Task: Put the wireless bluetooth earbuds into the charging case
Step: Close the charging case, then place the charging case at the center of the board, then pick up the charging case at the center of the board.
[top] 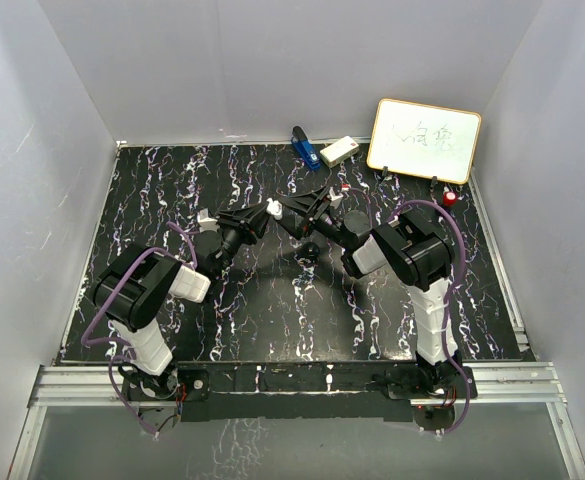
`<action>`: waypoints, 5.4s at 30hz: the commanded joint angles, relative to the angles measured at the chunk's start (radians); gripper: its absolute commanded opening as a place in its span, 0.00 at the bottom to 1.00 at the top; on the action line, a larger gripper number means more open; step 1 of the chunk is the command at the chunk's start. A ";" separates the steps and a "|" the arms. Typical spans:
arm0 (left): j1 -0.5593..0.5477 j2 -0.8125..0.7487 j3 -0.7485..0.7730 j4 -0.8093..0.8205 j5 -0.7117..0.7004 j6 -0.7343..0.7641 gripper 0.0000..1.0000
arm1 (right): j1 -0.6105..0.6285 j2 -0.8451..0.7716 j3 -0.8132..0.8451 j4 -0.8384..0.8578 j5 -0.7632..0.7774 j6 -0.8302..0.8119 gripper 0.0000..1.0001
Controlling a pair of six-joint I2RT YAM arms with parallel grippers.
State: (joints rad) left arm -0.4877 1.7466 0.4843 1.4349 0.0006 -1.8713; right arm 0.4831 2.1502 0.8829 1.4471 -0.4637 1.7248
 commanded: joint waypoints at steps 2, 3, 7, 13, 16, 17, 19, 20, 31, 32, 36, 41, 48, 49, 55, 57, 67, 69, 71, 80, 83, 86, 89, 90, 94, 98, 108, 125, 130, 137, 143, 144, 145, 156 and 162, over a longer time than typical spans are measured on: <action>-0.004 -0.036 0.004 0.067 0.003 -0.023 0.00 | 0.002 -0.048 0.037 0.368 -0.020 -0.029 0.73; -0.005 -0.035 0.004 0.069 0.003 -0.023 0.00 | 0.002 -0.049 0.037 0.368 -0.020 -0.030 0.73; -0.005 -0.031 0.004 0.065 0.004 -0.033 0.00 | 0.003 -0.055 0.039 0.368 -0.029 -0.036 0.73; -0.005 -0.023 0.000 0.058 0.008 -0.058 0.00 | 0.003 -0.065 0.045 0.368 -0.039 -0.052 0.73; -0.005 -0.029 -0.003 0.048 0.007 -0.064 0.00 | 0.003 -0.070 0.044 0.368 -0.039 -0.060 0.73; -0.005 -0.030 -0.004 0.042 0.006 -0.066 0.00 | 0.003 -0.071 0.044 0.368 -0.040 -0.062 0.73; -0.005 -0.038 -0.006 0.030 0.006 -0.067 0.00 | 0.003 -0.073 0.043 0.369 -0.041 -0.066 0.73; -0.005 -0.040 -0.007 0.019 0.005 -0.068 0.00 | 0.003 -0.075 0.043 0.368 -0.043 -0.067 0.73; -0.005 -0.057 -0.029 0.006 -0.024 -0.079 0.00 | 0.002 -0.090 0.032 0.368 -0.040 -0.080 0.71; -0.005 -0.060 -0.032 0.004 -0.026 -0.078 0.00 | 0.002 -0.090 0.031 0.368 -0.039 -0.080 0.71; -0.005 -0.071 -0.038 -0.006 -0.030 -0.078 0.00 | 0.002 -0.096 0.025 0.369 -0.037 -0.083 0.71; -0.005 -0.080 -0.044 -0.013 -0.031 -0.078 0.00 | -0.003 -0.107 0.016 0.369 -0.037 -0.089 0.71; -0.003 -0.090 -0.055 -0.036 -0.035 -0.090 0.00 | -0.015 -0.126 0.001 0.368 -0.041 -0.092 0.71; -0.003 -0.091 -0.055 -0.036 -0.037 -0.093 0.00 | -0.016 -0.129 0.001 0.368 -0.042 -0.094 0.71; 0.007 -0.090 -0.071 -0.028 -0.044 -0.100 0.00 | -0.030 -0.124 -0.013 0.346 -0.042 -0.075 0.70; 0.030 -0.086 -0.077 -0.017 -0.035 -0.100 0.00 | -0.051 -0.110 -0.039 0.321 -0.035 -0.052 0.70; 0.268 -0.082 -0.013 -0.073 0.235 0.076 0.00 | -0.127 -0.302 -0.066 -0.178 -0.088 -0.421 0.71; 0.315 -0.074 0.007 -0.105 0.287 0.150 0.00 | -0.126 -0.373 -0.033 -0.384 -0.078 -0.579 0.71; 0.356 -0.064 0.039 -0.170 0.340 0.225 0.00 | -0.120 -0.457 0.011 -0.592 -0.036 -0.767 0.71; 0.396 0.025 0.220 -0.444 0.421 0.529 0.00 | -0.056 -0.612 0.134 -1.114 0.260 -1.277 0.78; 0.378 0.086 0.283 -0.455 0.461 0.546 0.00 | -0.052 -0.612 0.144 -1.159 0.302 -1.322 0.79; 0.343 0.139 0.344 -0.471 0.481 0.558 0.00 | -0.051 -0.620 0.137 -1.173 0.309 -1.339 0.79; 0.294 0.191 0.422 -0.530 0.500 0.597 0.00 | -0.050 -0.634 0.120 -1.204 0.324 -1.368 0.80; 0.281 0.206 0.445 -0.545 0.501 0.607 0.00 | -0.049 -0.639 0.114 -1.218 0.343 -1.375 0.80; 0.244 0.259 0.520 -0.606 0.486 0.647 0.00 | -0.046 -0.665 0.092 -1.281 0.433 -1.394 0.78; 0.220 0.301 0.573 -0.661 0.459 0.682 0.00 | -0.044 -0.700 0.055 -1.310 0.471 -1.413 0.78; 0.185 0.406 0.685 -0.728 0.431 0.719 0.00 | 0.016 -0.692 0.039 -1.477 0.549 -1.458 0.77; 0.181 0.454 0.766 -0.824 0.420 0.769 0.61 | 0.202 -0.509 0.017 -1.444 0.705 -1.535 0.81; 0.188 0.426 0.763 -0.849 0.423 0.782 0.66 | 0.203 -0.477 0.027 -1.426 0.720 -1.595 0.83; 0.205 0.312 0.691 -0.878 0.405 0.808 0.68 | 0.204 -0.430 0.052 -1.398 0.687 -1.647 0.82; 0.227 0.188 0.585 -0.880 0.395 0.819 0.68 | 0.200 -0.377 0.075 -1.378 0.670 -1.660 0.80; 0.229 0.170 0.569 -0.880 0.395 0.820 0.69 | 0.200 -0.371 0.078 -1.376 0.663 -1.659 0.79; 0.231 0.152 0.557 -0.882 0.397 0.822 0.69 | 0.197 -0.367 0.079 -1.372 0.655 -1.657 0.79; 0.235 0.070 0.514 -0.892 0.426 0.832 0.70 | 0.177 -0.355 0.062 -1.364 0.618 -1.639 0.68; 0.235 0.059 0.494 -0.876 0.428 0.819 0.70 | 0.177 -0.360 0.055 -1.372 0.610 -1.639 0.57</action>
State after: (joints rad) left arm -0.2554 1.8641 0.9958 0.5526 0.4076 -1.0538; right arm 0.6651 1.7866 0.9333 0.0616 0.1501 0.0872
